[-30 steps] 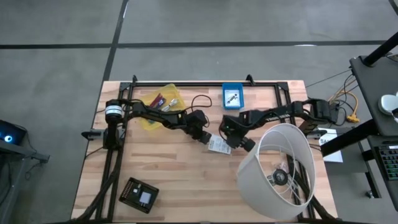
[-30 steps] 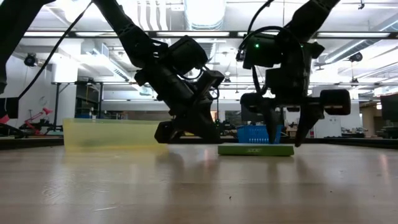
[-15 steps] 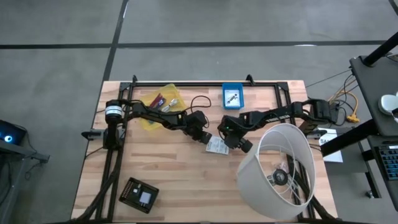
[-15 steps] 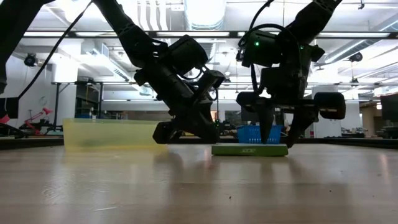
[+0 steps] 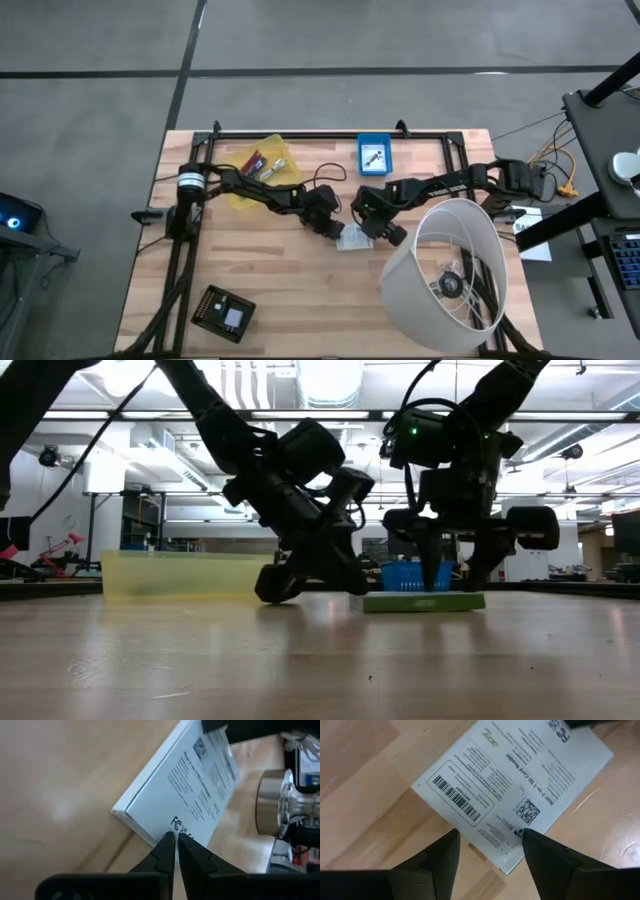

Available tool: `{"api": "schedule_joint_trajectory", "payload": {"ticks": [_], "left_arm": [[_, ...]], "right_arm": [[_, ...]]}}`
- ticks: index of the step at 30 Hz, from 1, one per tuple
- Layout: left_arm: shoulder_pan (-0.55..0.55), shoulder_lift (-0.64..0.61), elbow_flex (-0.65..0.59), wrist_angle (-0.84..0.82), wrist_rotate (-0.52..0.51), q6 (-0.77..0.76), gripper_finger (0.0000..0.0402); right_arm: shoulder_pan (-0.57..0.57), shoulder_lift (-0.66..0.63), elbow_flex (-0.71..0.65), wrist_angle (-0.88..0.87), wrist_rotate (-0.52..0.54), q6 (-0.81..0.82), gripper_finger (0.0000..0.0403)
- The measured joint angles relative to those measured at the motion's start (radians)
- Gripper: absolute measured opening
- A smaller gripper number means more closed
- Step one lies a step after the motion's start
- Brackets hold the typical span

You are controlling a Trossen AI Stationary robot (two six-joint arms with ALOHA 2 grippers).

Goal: Pick and place items into bin
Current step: Put the card reader box into the blue bin

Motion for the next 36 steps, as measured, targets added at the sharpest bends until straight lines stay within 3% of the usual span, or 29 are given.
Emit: {"api": "schedule_joint_trajectory", "payload": {"ticks": [7, 17, 31, 36], "left_arm": [[-0.006, 0.025, 0.007, -0.014, 0.012, 0.003, 0.001], [-0.006, 0.026, -0.022, -0.014, 0.016, 0.025, 0.001], [-0.005, 0.025, -0.096, -0.003, 0.026, 0.028, 0.001], [-0.005, 0.024, -0.103, -0.005, 0.029, -0.042, 0.0007]], "right_arm": [[0.003, -0.04, 0.0, -0.093, 0.0, -0.055, 0.0201], [0.015, -0.064, -0.019, -0.056, -0.054, -0.133, 0.0201], [0.056, -0.055, -0.033, 0.043, -0.052, -0.078, 0.0201], [0.058, -0.065, -0.02, 0.037, -0.049, -0.07, 0.0201]]}}
